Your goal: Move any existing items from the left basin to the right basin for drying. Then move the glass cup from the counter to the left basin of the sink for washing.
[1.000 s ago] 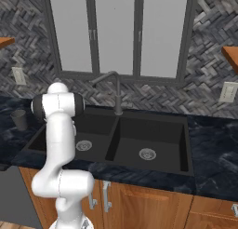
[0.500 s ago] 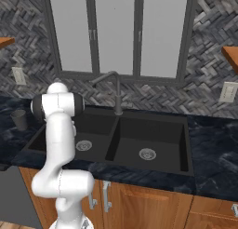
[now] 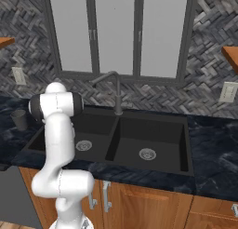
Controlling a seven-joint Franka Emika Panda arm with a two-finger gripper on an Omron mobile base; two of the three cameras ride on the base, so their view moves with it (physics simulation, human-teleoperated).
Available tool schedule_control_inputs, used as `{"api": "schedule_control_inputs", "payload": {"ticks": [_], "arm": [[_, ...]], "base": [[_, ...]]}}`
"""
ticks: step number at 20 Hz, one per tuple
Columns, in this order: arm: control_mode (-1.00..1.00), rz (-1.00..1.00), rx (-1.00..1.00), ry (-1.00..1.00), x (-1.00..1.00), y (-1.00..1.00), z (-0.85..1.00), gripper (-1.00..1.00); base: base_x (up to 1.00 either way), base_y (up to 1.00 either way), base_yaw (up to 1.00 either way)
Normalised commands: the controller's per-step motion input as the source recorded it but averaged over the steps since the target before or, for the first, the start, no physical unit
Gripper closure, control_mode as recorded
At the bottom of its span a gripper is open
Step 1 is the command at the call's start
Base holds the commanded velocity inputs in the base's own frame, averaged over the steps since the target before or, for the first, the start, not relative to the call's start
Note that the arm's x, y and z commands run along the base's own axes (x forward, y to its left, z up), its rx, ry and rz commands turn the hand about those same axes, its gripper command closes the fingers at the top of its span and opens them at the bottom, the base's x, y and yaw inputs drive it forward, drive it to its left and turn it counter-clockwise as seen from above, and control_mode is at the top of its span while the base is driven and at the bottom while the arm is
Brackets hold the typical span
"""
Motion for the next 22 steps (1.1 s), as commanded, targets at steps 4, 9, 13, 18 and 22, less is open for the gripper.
{"api": "schedule_control_inputs", "payload": {"ticks": [4,9,13,18,22], "arm": [[-1.0,-0.01,0.0,0.0,-0.13,0.0,0.0,-1.0],[-1.0,-0.01,0.0,0.0,-0.1,-0.02,0.0,-1.0],[-1.0,-0.01,0.0,0.0,-0.01,-0.05,0.0,-1.0],[-1.0,0.0,0.0,0.0,0.01,-0.02,0.01,-1.0],[-1.0,0.0,0.0,0.0,0.0,-0.02,0.06,-1.0]], "base": [[0.0,0.0,0.0],[0.0,0.0,0.0],[0.0,0.0,0.0],[0.0,0.0,0.0],[0.0,0.0,0.0]]}}
